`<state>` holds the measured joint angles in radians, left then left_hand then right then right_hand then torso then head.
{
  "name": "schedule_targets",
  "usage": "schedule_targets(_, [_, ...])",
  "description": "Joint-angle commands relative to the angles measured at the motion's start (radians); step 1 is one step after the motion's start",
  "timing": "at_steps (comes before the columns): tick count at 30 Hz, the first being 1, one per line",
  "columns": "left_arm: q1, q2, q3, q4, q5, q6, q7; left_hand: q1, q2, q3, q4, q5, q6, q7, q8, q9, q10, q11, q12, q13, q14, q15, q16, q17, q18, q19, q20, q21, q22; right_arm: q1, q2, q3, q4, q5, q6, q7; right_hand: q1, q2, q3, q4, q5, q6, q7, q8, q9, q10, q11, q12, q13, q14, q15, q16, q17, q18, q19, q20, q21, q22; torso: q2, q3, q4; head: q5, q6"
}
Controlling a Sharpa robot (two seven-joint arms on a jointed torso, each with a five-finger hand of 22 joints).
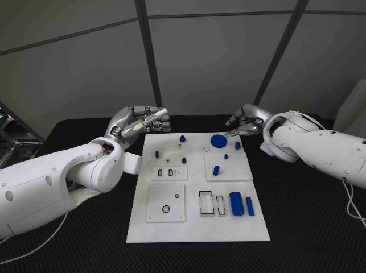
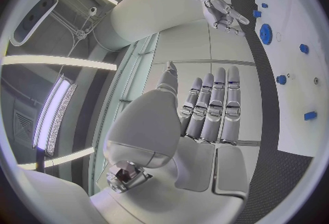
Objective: Assemble the parts on the task board
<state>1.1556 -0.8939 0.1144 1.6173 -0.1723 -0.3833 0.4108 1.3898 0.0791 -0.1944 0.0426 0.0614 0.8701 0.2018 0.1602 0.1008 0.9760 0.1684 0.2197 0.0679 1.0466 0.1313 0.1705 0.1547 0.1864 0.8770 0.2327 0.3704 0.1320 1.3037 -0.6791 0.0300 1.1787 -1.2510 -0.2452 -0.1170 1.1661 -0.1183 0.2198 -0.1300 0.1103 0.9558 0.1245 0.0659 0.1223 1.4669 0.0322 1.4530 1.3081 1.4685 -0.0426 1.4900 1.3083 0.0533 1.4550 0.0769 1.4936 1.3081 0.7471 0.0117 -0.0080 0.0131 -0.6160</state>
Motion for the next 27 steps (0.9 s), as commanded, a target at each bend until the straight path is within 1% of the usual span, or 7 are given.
schedule_targets(1, [0.002,0.003,0.001,-0.004,0.001,0.012,0.003,-0.005,0.007,-0.005,-0.002,0.003,-0.006,0.0,-0.006,-0.001,-0.006,0.0,-0.005,0.0,-0.005,0.0,-0.005,0.001,-0.005,-0.001,0.003,-0.006,-0.001,0.003,0.019,0.001,-0.018,-0.022,0.036,-0.042,0.014,0.001,-0.01,0.006,-0.006,-0.018,0.002,-0.003,0.004,0.037,0.009,0.017,0.135,0.066,0.01,0.01,0.077,-0.017,0.013,0.003,0.007,0.09,0.002,0.0004,0.0011,-0.001,-0.002])
schedule_targets(4, [0.002,0.005,0.001,-0.007,0.001,0.013,0.003,-0.005,0.007,-0.005,-0.002,0.003,-0.006,0.0,-0.006,-0.001,-0.006,0.0,-0.005,0.0,-0.005,0.0,-0.005,0.001,-0.005,-0.001,0.003,-0.006,-0.001,0.003,0.038,0.0,-0.038,-0.046,0.035,-0.055,0.021,-0.001,-0.013,0.009,-0.006,-0.03,0.004,-0.004,0.005,0.039,0.013,0.023,0.142,0.067,0.013,0.013,0.084,-0.018,0.016,0.005,0.01,0.096,0.002,-0.0012,0.0037,-0.005,-0.003])
schedule_targets(8, [0.002,0.008,0.001,-0.01,0.001,0.014,0.003,-0.005,0.007,-0.005,-0.002,0.003,-0.006,0.0,-0.006,-0.001,-0.006,0.0,-0.005,0.0,-0.005,0.0,-0.005,0.001,-0.005,-0.001,0.003,-0.006,-0.001,0.002,0.061,0.0,-0.056,-0.07,0.039,-0.065,0.025,-0.003,-0.016,0.015,-0.006,-0.042,0.007,-0.004,0.005,0.041,0.015,0.029,0.149,0.068,0.016,0.016,0.092,-0.019,0.021,0.007,0.013,0.104,0.002,-0.0014,0.0048,-0.007,-0.006])
schedule_targets(12, [0.001,0.011,0.001,-0.013,0.001,0.015,0.003,-0.005,0.007,-0.005,-0.002,0.003,-0.006,0.0,-0.006,-0.001,-0.006,0.0,-0.005,0.0,-0.005,0.0,-0.005,0.001,-0.005,-0.001,0.003,-0.006,-0.001,0.001,0.085,0.0,-0.073,-0.098,0.038,-0.073,0.028,-0.002,-0.017,0.019,-0.005,-0.048,0.009,-0.004,0.006,0.042,0.017,0.031,0.153,0.069,0.017,0.018,0.097,-0.02,0.024,0.009,0.015,0.109,0.002,-0.0014,0.0025,-0.005,-0.008])
schedule_targets(15, [0.001,0.012,0.001,-0.014,0.001,0.016,0.003,-0.005,0.007,-0.005,-0.002,0.003,-0.006,0.0,-0.006,-0.001,-0.006,0.0,-0.005,0.0,-0.005,0.0,-0.005,0.001,-0.005,-0.001,0.003,-0.006,-0.001,0.0,0.098,0.0,-0.083,-0.114,0.042,-0.076,0.03,0.0,-0.016,0.02,-0.003,-0.048,0.009,-0.003,0.006,0.043,0.017,0.033,0.155,0.069,0.018,0.019,0.099,-0.021,0.025,0.009,0.016,0.112,0.001,-0.0012,0.0031,-0.007,-0.009])
schedule_targets(18, [0.001,0.013,0.001,-0.015,0.001,0.016,0.003,-0.005,0.007,-0.005,-0.002,0.003,-0.006,0.0,-0.006,-0.001,-0.006,0.0,-0.005,0.0,-0.005,0.0,-0.005,0.001,-0.005,-0.001,0.003,-0.006,-0.001,-0.003,0.109,-0.001,-0.092,-0.131,0.053,-0.079,0.035,0.003,-0.015,0.022,0.005,-0.045,0.009,-0.001,0.009,0.045,0.018,0.037,0.159,0.07,0.018,0.021,0.103,-0.022,0.027,0.011,0.018,0.116,0.001,-0.0017,0.003,-0.007,-0.011])
schedule_targets(27, [0.001,0.013,0.001,-0.018,0.001,0.017,0.003,-0.005,0.007,-0.005,-0.002,0.003,-0.006,0.0,-0.006,-0.001,-0.006,0.0,-0.005,0.0,-0.005,0.0,-0.005,0.001,-0.005,-0.001,0.003,-0.006,-0.001,-0.013,0.119,-0.001,-0.106,-0.151,0.096,-0.086,0.035,0.004,-0.015,0.023,0.008,-0.044,0.009,0.0,0.01,0.047,0.018,0.039,0.162,0.07,0.018,0.022,0.106,-0.022,0.029,0.011,0.019,0.118,0.001,-0.0009,0.0026,-0.006,-0.013])
